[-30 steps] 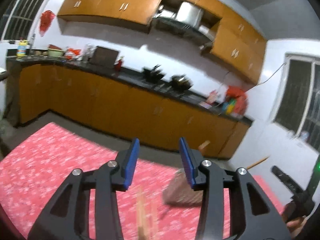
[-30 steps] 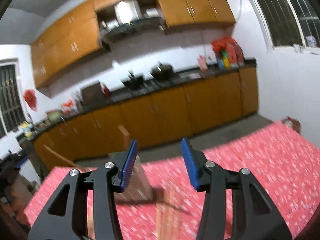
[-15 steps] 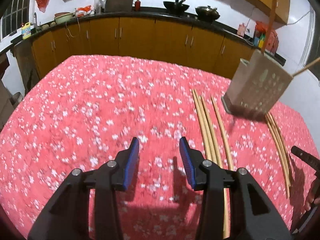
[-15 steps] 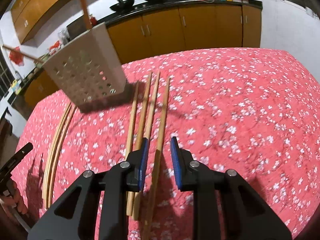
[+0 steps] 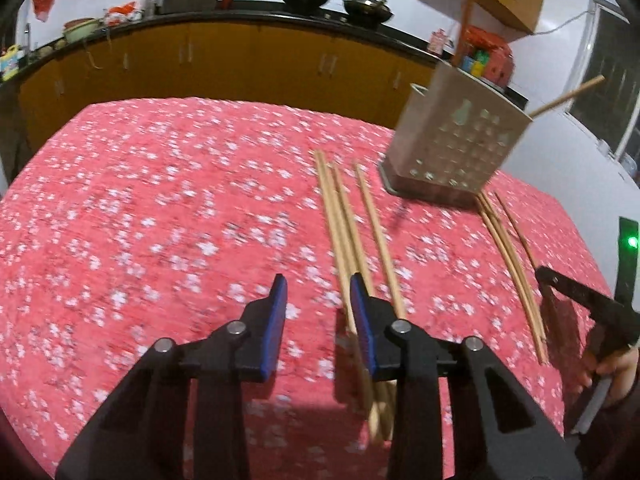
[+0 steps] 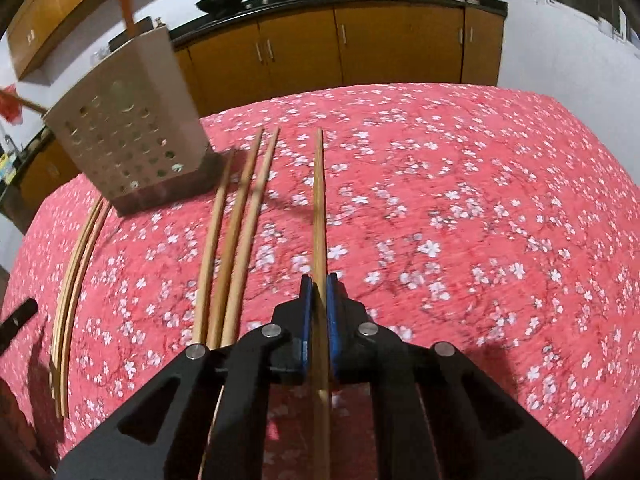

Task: Organize utensils
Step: 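Return to the table and grasp another chopstick with the right tool, then grasp another wooden chopstick with the left tool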

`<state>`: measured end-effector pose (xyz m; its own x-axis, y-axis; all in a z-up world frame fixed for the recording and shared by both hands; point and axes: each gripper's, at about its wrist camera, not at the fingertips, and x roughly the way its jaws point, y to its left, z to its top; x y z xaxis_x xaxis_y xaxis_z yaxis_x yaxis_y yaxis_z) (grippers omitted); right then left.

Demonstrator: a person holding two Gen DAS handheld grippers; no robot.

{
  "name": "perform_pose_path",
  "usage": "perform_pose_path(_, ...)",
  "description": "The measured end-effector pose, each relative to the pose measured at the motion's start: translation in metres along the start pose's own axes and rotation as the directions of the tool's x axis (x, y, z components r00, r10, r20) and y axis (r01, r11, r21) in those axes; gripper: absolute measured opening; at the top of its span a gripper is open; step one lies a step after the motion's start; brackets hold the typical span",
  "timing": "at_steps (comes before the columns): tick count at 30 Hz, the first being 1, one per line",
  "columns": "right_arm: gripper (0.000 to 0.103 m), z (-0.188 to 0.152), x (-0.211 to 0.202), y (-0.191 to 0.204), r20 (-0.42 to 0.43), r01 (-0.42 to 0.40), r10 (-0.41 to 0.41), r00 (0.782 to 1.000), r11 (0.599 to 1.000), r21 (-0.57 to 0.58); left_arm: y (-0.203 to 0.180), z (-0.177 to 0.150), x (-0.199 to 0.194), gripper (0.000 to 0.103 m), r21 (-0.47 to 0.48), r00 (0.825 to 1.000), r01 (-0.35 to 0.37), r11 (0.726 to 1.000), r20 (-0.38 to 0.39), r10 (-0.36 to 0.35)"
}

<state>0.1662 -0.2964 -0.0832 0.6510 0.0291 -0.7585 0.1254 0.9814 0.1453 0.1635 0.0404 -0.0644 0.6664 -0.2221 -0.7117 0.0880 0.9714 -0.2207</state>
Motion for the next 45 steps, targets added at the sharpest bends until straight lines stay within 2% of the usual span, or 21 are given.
perform_pose_path(5, 0.008, 0.000, 0.000, 0.003, 0.004, 0.006, -0.006, 1.000, 1.000, -0.016, -0.013, -0.007, 0.009, 0.022, 0.044, 0.999, 0.016, 0.999, -0.049, -0.014)
perform_pose_path(12, 0.008, -0.001, -0.001, 0.004, 0.006, 0.012, -0.012, 1.000, 1.000, -0.022, -0.018, -0.012, 0.017, 0.020, 0.092, 0.996, -0.037, 0.995, -0.082, 0.044)
perform_pose_path(17, 0.008, -0.005, -0.002, 0.008, 0.001, 0.013, -0.013, 1.000, 0.999, -0.048, -0.028, -0.013, 0.023, 0.020, 0.143, 0.994, -0.073, 0.987, -0.072, 0.084)
perform_pose_path(19, 0.008, -0.007, -0.004, 0.009, -0.003, 0.008, -0.008, 1.000, 0.999, -0.053, -0.028, -0.012, 0.023, 0.017, 0.134, 0.993, -0.081, 0.988, -0.069, 0.090)
perform_pose_path(21, 0.009, -0.011, -0.005, 0.009, 0.003, 0.009, -0.009, 1.000, 0.998, -0.063, -0.023, -0.009, 0.024, 0.008, 0.111, 0.993, -0.090, 0.990, -0.068, 0.098)
perform_pose_path(29, 0.008, -0.001, 0.004, 0.008, 0.016, 0.021, -0.019, 1.000, 0.998, -0.067, 0.006, 0.012, 0.033, 0.008, 0.050, 0.988, -0.140, 0.989, -0.059, 0.143)
perform_pose_path(34, 0.008, 0.008, 0.011, 0.006, 0.023, 0.018, -0.017, 1.000, 0.999, -0.044, 0.019, 0.017, 0.034, 0.008, 0.000, 0.992, -0.118, 0.993, -0.049, 0.118)
perform_pose_path(45, 0.009, 0.009, 0.012, 0.006, 0.022, 0.021, -0.020, 1.000, 0.999, -0.045, 0.024, 0.016, 0.029, 0.009, -0.027, 0.994, -0.099, 0.995, -0.048, 0.098)
